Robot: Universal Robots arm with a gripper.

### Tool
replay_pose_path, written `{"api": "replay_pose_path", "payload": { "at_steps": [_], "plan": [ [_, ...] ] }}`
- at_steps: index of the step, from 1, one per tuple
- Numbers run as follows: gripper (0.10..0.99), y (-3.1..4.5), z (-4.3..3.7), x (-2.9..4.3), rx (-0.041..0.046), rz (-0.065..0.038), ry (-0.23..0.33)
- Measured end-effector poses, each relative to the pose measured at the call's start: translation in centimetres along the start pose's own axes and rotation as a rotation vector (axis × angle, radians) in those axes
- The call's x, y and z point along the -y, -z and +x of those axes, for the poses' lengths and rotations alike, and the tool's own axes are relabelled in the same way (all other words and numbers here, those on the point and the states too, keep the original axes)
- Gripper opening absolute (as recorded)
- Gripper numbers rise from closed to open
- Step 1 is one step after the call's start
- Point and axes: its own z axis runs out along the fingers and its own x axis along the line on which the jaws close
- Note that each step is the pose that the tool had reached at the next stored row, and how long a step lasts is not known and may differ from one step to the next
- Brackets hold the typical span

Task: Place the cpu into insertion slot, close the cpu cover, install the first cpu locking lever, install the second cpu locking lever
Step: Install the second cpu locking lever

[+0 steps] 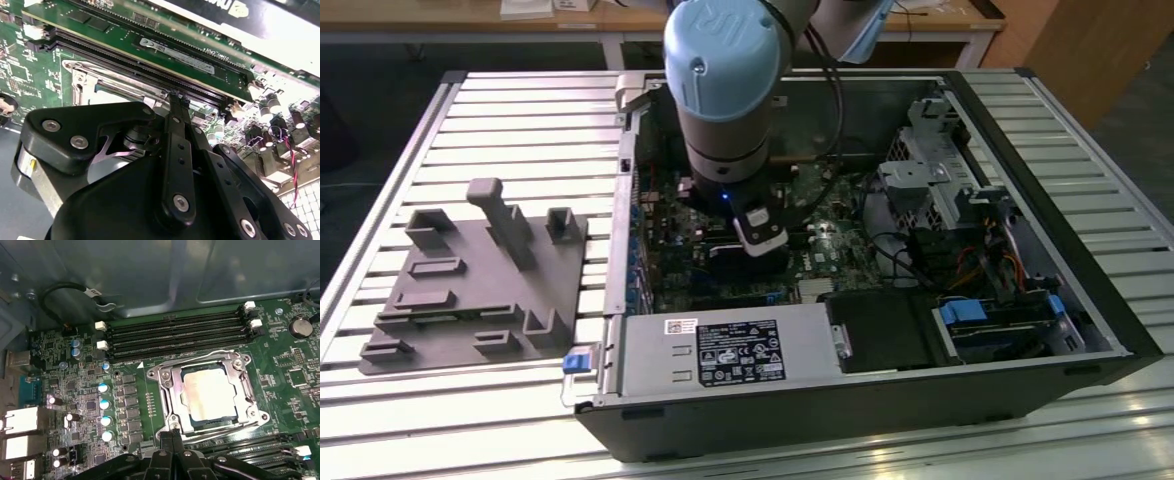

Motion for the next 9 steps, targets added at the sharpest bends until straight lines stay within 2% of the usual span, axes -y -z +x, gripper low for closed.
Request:
{"api": "replay_pose_path", "payload": {
  "at_steps": [4,9],
  "plan": [
    [0.106,-0.27,0.14,0.12,-0.0008,-0.004,0.0],
    [0.106,-0.56,0.25,0.24,-0.0009,-0.005,0.0]
  ]
}}
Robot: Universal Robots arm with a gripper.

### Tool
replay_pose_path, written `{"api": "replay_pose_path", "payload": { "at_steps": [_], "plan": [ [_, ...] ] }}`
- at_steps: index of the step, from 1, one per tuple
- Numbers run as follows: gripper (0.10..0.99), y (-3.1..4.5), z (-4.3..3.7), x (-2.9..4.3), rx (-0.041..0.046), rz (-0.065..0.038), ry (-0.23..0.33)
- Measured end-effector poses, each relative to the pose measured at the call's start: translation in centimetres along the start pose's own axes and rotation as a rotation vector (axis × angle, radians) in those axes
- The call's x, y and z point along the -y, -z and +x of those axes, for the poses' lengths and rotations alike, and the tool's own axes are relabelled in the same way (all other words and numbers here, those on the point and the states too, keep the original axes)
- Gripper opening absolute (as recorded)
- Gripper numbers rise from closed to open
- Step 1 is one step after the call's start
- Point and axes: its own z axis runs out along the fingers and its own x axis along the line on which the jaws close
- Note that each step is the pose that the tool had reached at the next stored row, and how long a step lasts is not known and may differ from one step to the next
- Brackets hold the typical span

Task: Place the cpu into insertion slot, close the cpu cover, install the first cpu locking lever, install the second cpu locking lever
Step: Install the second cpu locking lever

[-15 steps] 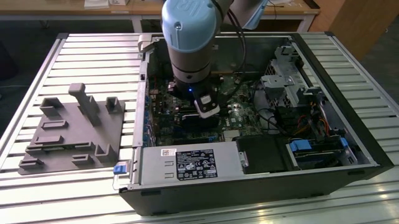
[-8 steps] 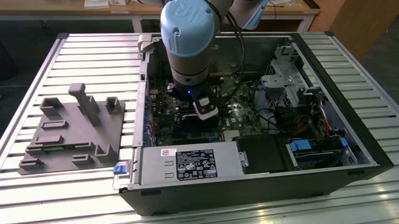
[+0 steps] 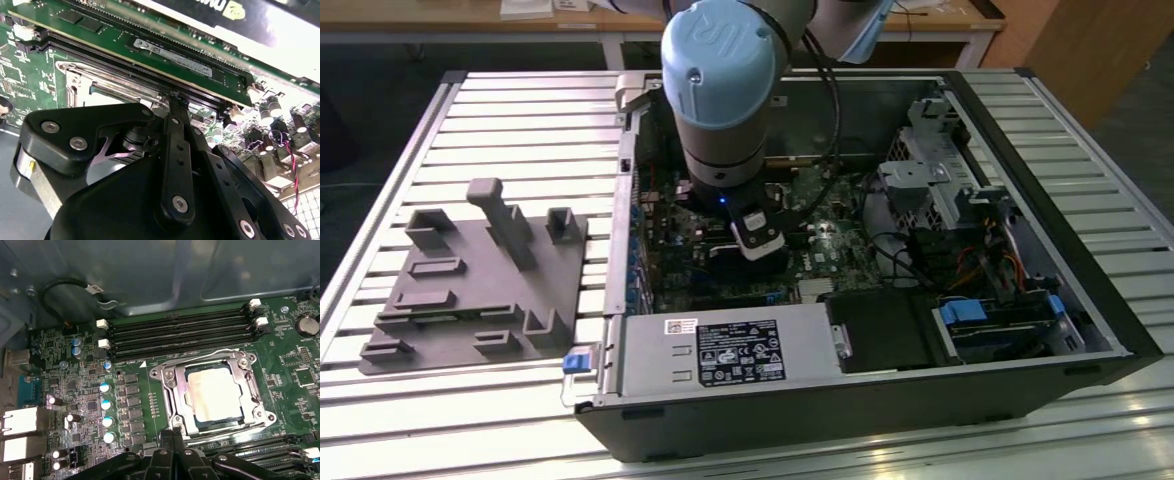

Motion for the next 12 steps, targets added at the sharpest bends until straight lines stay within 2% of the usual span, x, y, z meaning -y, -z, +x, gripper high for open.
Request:
{"api": "replay_pose_path", "payload": {
  "at_steps": [12],
  "plan": [
    [0.106,-0.05,0.09,0.03,0.0003,0.0,0.0]
  ]
}}
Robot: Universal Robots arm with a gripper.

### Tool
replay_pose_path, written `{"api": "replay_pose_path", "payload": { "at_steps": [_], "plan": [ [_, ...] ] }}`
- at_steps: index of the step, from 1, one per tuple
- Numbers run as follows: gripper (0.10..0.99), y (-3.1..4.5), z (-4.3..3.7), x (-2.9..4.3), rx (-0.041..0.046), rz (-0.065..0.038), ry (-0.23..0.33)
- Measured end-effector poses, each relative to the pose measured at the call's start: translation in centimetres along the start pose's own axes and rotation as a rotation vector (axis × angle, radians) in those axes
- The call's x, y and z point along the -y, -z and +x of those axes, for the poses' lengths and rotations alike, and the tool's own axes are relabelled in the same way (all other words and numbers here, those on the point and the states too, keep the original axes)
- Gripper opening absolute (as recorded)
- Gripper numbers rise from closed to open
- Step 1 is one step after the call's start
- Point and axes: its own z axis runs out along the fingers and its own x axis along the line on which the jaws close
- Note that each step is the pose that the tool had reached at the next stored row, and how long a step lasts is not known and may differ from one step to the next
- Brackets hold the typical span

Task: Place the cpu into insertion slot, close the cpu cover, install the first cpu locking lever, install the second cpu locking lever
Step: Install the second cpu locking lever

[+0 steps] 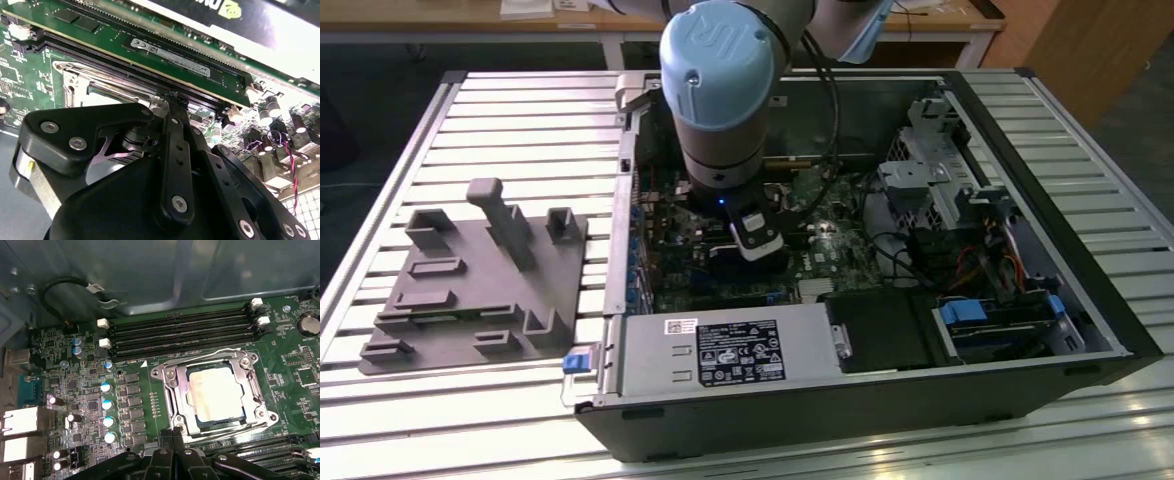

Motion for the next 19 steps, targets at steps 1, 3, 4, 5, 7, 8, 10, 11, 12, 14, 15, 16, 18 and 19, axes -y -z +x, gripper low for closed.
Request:
{"api": "replay_pose_path", "payload": {
  "at_steps": [1,3,4,5,7,8,10,11,12,14,15,16,18,19],
  "plan": [
    [0.106,0.12,0.0,-0.04,0.0002,0.0,0.0],
    [0.106,0.4,0.0,-0.14,-0.0002,0.0,0.0],
    [0.106,0.57,-0.01,-0.2,-0.0001,0.0,0.0],
    [0.106,0.76,-0.01,-0.26,-0.0001,0.0,0.0],
    [0.106,1.14,-0.02,-0.4,0.0004,0.0,0.0],
    [0.106,1.36,-0.03,-0.48,0.0009,0.0,0.0],
    [0.106,1.81,-0.03,-0.63,0.0017,0.0,0.001],
    [0.106,2.03,-0.04,-0.71,0.0021,0.0,0.001],
    [0.106,2.23,-0.04,-0.78,0.0025,0.0,0.001],
    [0.106,2.61,-0.05,-0.91,0.0029,0.0,0.001],
    [0.106,2.73,-0.05,-0.96,0.0032,0.001,0.001],
    [0.106,2.81,-0.06,-1.0,0.0038,0.004,0.001],
    [0.106,2.99,-0.09,-1.06,0.0056,0.015,0.002],
    [0.106,3.08,-0.11,-1.09,0.0068,0.022,0.003]
  ]
}}
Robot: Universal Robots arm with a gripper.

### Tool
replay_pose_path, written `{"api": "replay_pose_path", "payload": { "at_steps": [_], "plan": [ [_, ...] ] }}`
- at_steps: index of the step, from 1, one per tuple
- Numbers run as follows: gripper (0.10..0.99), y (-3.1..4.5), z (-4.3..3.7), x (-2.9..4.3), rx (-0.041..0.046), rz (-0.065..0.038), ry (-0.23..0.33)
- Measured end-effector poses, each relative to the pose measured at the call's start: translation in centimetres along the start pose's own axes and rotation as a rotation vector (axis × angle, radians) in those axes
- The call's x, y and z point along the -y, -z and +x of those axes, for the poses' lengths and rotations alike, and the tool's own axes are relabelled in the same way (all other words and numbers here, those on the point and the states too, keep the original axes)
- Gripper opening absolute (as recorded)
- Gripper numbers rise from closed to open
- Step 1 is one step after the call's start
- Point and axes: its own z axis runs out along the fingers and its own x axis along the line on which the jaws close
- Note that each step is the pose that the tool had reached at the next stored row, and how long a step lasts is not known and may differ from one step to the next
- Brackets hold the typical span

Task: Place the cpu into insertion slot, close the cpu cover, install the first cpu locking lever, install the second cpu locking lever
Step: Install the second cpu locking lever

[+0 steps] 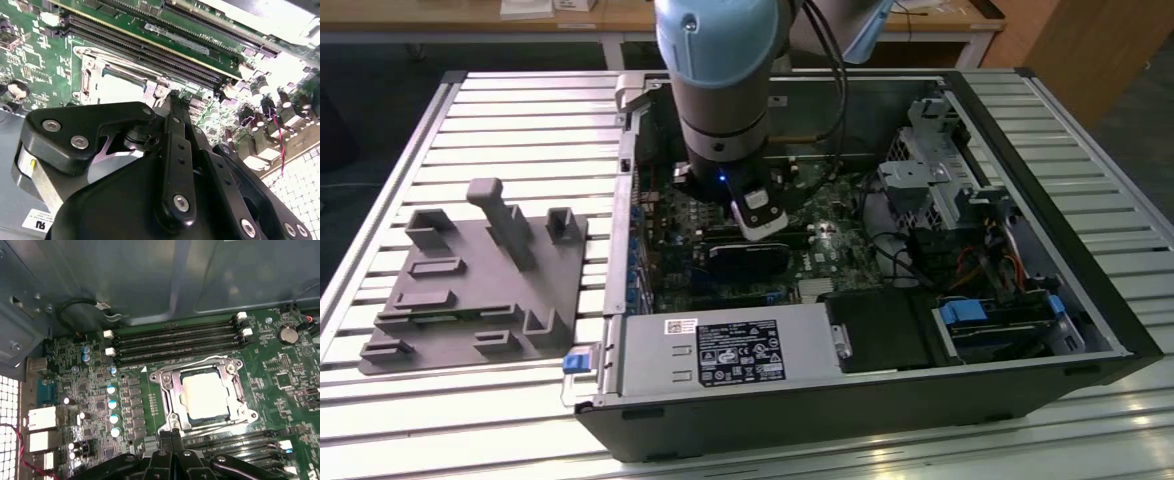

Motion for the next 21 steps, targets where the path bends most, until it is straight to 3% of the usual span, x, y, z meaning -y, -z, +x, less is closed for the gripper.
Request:
{"api": "replay_pose_path", "payload": {
  "at_steps": [9,17,21],
  "plan": [
    [0.106,0.09,-0.71,-0.19,0.0139,0.08,0.006],
    [0.106,-0.09,-2.25,-0.6,0.0197,0.113,0.008],
    [0.106,-0.24,-2.84,-1.0,0.0216,0.123,0.009]
  ]
}}
